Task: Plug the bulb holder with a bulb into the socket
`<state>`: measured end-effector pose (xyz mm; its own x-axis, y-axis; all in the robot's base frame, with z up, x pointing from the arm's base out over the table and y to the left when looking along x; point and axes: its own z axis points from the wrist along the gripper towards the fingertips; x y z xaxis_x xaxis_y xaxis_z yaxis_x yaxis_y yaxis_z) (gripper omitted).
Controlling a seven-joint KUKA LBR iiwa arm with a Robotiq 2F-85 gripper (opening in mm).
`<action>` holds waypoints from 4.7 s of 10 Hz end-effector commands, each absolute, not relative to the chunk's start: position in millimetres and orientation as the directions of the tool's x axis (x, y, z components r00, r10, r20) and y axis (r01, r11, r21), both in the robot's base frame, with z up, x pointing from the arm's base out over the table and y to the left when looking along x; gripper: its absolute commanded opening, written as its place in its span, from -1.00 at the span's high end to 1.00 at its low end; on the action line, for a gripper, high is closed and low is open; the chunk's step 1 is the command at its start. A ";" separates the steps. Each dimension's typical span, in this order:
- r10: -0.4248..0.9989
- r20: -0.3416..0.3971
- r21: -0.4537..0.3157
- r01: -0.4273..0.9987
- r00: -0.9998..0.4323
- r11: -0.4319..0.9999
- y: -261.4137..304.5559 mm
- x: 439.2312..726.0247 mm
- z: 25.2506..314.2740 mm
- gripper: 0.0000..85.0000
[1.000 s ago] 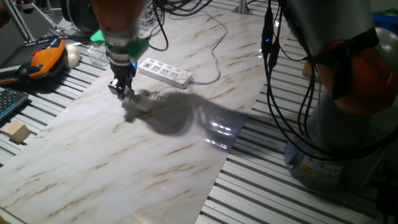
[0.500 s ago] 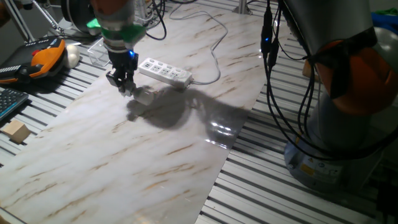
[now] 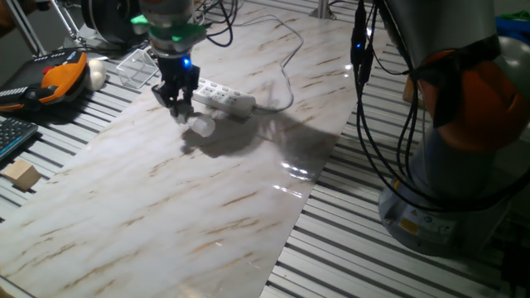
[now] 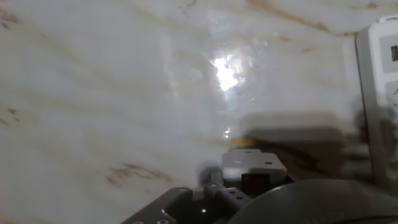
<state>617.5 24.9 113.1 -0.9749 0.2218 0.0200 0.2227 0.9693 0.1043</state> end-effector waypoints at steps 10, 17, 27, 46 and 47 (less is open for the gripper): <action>0.856 0.054 0.015 0.857 -0.515 0.515 17.4 594.9 134.7 1.00; 0.963 0.079 -0.023 0.966 -0.257 0.259 -10.6 596.6 138.9 1.00; 0.994 0.029 0.019 0.994 -0.106 0.106 -14.9 584.5 134.1 1.00; 0.998 0.019 0.054 0.997 -0.053 0.052 -93.5 566.2 118.9 1.00; 0.998 0.031 0.054 0.997 -0.051 0.049 -96.8 565.6 119.1 1.00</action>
<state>565.5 -97.1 119.1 -0.0503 0.9983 0.0307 0.9974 0.0486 0.0536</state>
